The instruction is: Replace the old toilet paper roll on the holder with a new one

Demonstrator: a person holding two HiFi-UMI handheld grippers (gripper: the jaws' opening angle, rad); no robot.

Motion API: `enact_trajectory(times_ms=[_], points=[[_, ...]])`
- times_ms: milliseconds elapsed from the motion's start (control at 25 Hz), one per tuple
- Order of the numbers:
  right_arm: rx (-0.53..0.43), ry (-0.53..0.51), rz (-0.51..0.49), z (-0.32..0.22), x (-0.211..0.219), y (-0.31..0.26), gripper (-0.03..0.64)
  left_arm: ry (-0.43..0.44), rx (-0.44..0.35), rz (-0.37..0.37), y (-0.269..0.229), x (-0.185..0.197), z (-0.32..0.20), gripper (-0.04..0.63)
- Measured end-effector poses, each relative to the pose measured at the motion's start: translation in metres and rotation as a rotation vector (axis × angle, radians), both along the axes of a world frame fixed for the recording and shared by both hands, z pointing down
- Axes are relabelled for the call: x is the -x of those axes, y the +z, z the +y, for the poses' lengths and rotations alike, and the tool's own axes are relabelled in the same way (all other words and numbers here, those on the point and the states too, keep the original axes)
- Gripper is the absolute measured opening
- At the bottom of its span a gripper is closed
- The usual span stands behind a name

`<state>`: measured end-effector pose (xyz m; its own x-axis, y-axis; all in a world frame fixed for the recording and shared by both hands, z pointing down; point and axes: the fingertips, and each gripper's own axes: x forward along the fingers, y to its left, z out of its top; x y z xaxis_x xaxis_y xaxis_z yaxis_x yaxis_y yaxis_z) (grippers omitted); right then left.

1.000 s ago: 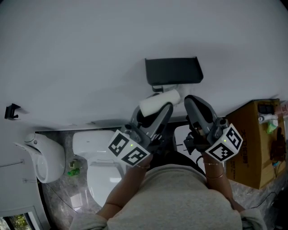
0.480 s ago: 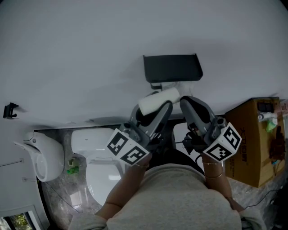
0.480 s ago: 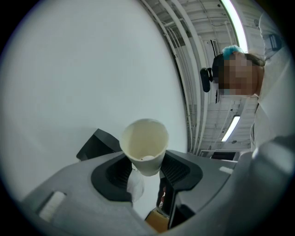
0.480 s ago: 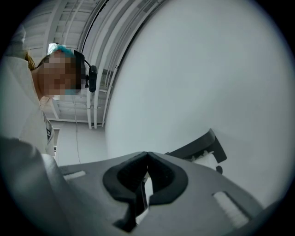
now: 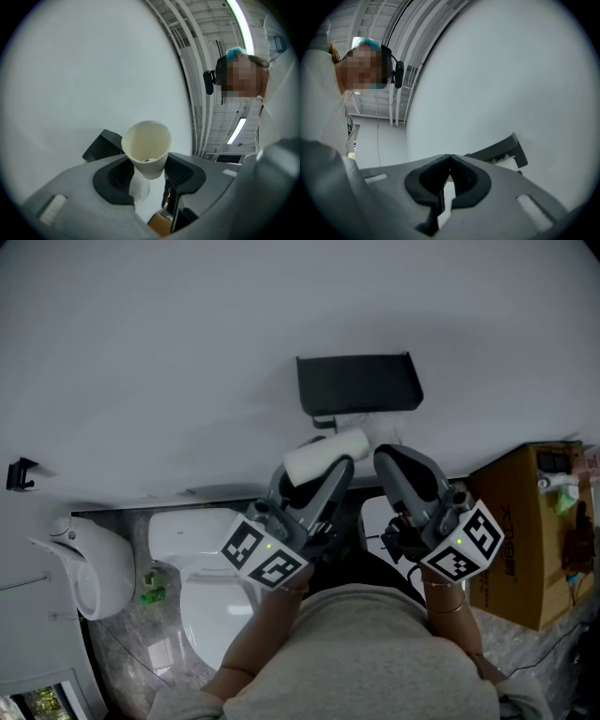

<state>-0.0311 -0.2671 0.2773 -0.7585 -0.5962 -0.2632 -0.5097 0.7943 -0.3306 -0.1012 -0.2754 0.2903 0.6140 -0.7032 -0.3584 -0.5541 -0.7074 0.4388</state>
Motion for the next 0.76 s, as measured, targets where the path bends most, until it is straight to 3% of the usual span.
enact_trajectory(times_ms=[360, 760], points=[[-0.020, -0.002, 0.054, 0.000, -0.001, 0.003, 0.003, -0.014, 0.016, 0.001, 0.006, 0.003, -0.003, 0.210], [-0.013, -0.009, 0.046, -0.003, 0.001, 0.006, 0.003, -0.005, 0.031, 0.004, 0.011, 0.002, -0.005, 0.210]])
